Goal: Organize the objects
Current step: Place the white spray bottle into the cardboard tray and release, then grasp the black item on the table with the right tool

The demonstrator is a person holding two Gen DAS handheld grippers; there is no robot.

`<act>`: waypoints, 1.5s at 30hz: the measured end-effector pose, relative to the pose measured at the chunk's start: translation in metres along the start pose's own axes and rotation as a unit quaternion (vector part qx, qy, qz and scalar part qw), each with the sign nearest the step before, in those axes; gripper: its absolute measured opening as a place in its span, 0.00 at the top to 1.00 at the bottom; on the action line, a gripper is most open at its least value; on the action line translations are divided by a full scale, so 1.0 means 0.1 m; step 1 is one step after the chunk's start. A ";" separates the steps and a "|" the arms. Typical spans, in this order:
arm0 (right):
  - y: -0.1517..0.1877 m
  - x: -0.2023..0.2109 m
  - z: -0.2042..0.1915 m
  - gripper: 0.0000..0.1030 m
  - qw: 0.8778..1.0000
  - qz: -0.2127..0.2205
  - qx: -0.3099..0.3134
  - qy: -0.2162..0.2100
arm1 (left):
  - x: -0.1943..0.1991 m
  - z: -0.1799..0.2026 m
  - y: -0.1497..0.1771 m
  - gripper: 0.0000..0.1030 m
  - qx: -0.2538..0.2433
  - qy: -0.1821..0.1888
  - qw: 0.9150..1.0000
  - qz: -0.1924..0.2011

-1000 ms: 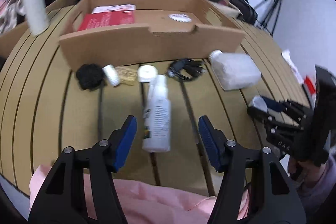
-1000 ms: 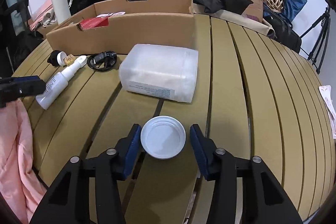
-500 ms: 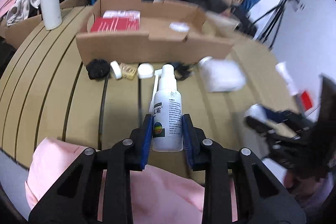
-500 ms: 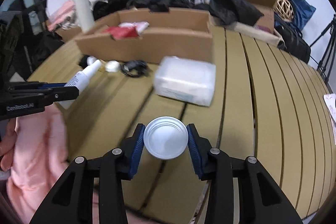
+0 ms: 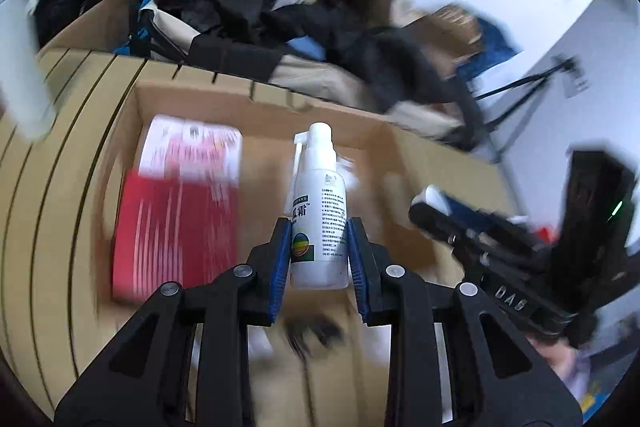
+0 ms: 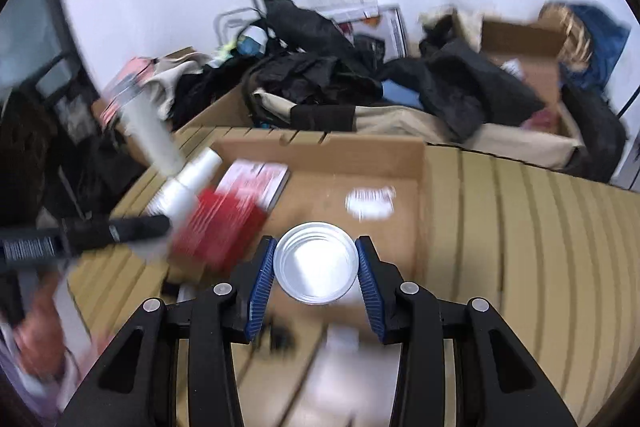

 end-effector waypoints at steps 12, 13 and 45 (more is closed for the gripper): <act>-0.37 -1.30 0.19 0.42 0.983 -0.095 0.055 0.145 | -0.33 -0.49 -0.27 0.65 0.017 -0.070 0.997 -0.020; -0.34 -1.21 0.16 0.40 0.985 -0.089 0.050 0.136 | -0.17 -0.41 -0.25 0.58 0.002 -0.070 0.997 -0.017; 1.71 2.64 -0.50 0.20 0.992 0.119 -0.006 0.032 | 2.68 0.56 2.61 0.00 -0.085 -0.195 0.970 0.121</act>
Point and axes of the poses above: each gripper's, at about its wrist camera, not at the fingertips, and x roughly against the way its jaws point, z to its right, y to its underside, the point moved 8 cm from there along -x, roughly the way its jaws point, and after that the axes turned 13 degrees about y, right-handed, at the moved point
